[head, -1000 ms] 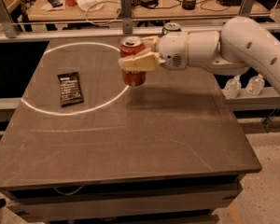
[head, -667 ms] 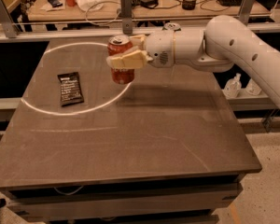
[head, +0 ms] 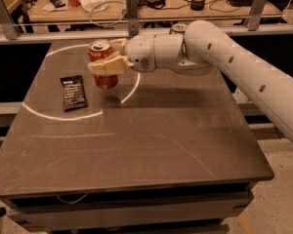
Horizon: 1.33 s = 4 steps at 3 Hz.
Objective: Move coke can near rxbar chocolate
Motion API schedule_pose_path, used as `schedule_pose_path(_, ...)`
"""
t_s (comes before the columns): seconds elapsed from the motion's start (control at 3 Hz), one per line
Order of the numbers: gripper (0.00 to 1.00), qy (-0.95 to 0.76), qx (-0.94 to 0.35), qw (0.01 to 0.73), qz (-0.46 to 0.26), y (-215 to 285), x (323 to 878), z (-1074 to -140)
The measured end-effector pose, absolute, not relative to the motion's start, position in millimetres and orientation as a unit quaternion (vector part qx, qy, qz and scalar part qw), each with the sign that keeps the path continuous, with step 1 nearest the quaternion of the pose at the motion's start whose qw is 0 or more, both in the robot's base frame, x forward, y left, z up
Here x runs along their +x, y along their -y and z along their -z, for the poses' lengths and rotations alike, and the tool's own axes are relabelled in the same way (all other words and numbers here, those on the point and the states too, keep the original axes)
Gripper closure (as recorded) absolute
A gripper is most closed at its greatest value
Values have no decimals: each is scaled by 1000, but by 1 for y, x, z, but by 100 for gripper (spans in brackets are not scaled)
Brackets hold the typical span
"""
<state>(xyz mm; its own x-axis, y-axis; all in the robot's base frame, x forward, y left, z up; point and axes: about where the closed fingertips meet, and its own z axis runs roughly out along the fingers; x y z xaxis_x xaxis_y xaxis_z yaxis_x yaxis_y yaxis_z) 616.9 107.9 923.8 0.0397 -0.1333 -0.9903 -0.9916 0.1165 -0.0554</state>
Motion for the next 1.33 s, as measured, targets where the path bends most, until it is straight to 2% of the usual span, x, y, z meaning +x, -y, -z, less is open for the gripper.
schedule_pose_path(0.33,100,-539,-525,507,-420,-128,617,-913)
schedule_pose_path(1.33,100,-521,-553,510,-402,-148,608,-887)
